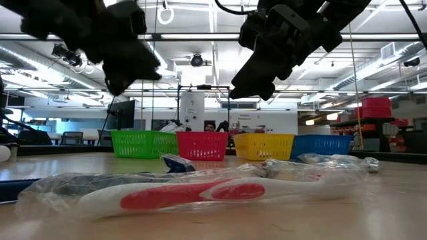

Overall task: Pick & Place Travel size toiletries
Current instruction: Put the blue razor into the blue bin

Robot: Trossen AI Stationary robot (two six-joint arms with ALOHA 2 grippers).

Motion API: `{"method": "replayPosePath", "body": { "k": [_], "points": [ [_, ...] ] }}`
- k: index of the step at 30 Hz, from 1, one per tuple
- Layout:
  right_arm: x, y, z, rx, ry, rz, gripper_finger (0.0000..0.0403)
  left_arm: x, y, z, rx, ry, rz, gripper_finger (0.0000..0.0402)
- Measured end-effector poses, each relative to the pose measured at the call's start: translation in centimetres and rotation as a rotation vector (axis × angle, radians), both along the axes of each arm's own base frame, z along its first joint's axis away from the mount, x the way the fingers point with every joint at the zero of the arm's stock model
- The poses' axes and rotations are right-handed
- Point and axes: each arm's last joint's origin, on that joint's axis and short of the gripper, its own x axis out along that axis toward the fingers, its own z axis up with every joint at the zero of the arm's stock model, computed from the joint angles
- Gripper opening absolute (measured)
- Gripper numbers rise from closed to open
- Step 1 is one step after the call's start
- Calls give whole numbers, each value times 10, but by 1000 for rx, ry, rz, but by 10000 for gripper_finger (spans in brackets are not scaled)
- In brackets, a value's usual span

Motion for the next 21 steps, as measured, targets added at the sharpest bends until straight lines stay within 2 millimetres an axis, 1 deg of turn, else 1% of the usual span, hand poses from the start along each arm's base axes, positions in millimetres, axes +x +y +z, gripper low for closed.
{"method": "replayPosePath", "body": {
  "k": [4, 6, 8, 10, 15, 18, 21],
  "points": [
    [-2, 2, -2, 0, 9, 6, 174, 9, -22, 5, 47, 17, -37, 121],
    [-4, 2, -6, 7, 29, -1, 172, 19, -31, 7, 54, 30, -53, 124],
    [-6, 2, -9, 12, 36, -4, 170, 24, -37, 4, 76, 91, -75, 132],
    [-8, 3, -13, 15, 51, -5, 169, 34, -45, 2, 74, 136, -93, 143],
    [-11, 2, -17, 27, 69, -16, 169, 48, -68, -11, 110, 284, -189, 175],
    [-11, 2, -17, 42, 72, -28, 165, 57, -84, -21, 138, 308, -262, 188],
    [-11, 4, -17, 50, 77, -31, 162, 61, -101, -34, 139, 341, -278, 196]
  ]
}}
